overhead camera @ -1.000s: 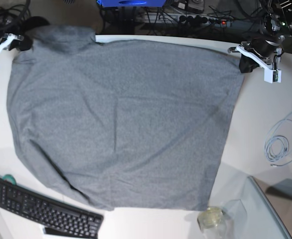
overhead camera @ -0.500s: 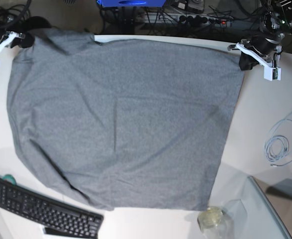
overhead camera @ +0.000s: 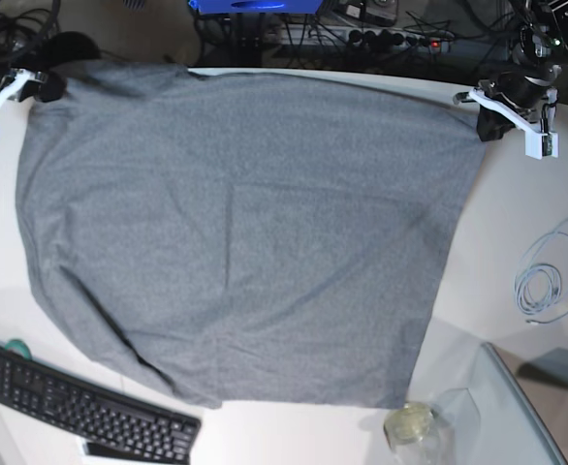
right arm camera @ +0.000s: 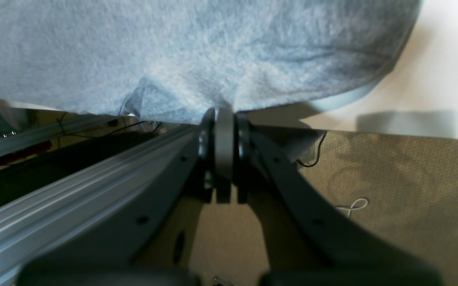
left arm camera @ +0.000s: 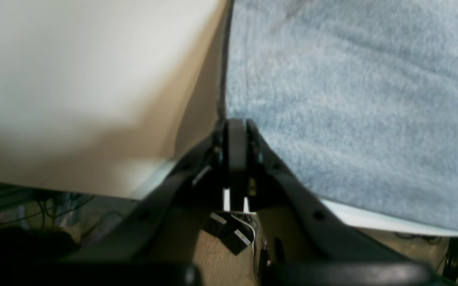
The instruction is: Layout the t-shirt on the table in an organized manner, then fold the t-shirt properly
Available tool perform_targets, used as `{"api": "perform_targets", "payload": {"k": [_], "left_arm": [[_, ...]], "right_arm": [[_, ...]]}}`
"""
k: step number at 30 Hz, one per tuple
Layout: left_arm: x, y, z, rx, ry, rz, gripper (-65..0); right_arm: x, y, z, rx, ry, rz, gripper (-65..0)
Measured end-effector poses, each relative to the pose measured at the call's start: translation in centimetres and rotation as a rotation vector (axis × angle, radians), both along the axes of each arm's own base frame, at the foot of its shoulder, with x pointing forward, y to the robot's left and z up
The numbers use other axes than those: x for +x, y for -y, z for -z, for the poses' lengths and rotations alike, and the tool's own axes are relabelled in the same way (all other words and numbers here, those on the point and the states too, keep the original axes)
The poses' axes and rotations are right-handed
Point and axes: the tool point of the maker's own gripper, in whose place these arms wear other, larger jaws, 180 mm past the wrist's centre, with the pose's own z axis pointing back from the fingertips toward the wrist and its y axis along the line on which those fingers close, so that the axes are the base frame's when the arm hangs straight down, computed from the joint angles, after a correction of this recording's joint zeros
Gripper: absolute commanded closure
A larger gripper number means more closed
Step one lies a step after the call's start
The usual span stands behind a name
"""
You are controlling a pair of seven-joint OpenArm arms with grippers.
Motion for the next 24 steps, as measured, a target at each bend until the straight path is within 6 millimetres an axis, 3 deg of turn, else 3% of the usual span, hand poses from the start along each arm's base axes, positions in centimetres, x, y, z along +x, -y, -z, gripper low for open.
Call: {"api": "perform_targets", "payload": {"k": [6,14,24], "left_arm": [[-0.7,0.0,0.4,-0.002,-0.019,0.001,0.0],[-1.5,0.1,0.6,-0.004,-0.036,0.000,0.0],[2.5,0.2,-0.8,-0.012,0.045,0.003,0.0]], "right_arm": [[-1.6,0.2,-0.1,-0.022,-0.026,-0.012,-0.3],[-0.6,0.3,-0.7,-0.039,0.001,-0.022,-0.3],[4.3,0.3,-2.0,-0.020,0.081,0.018,-0.3]]}}
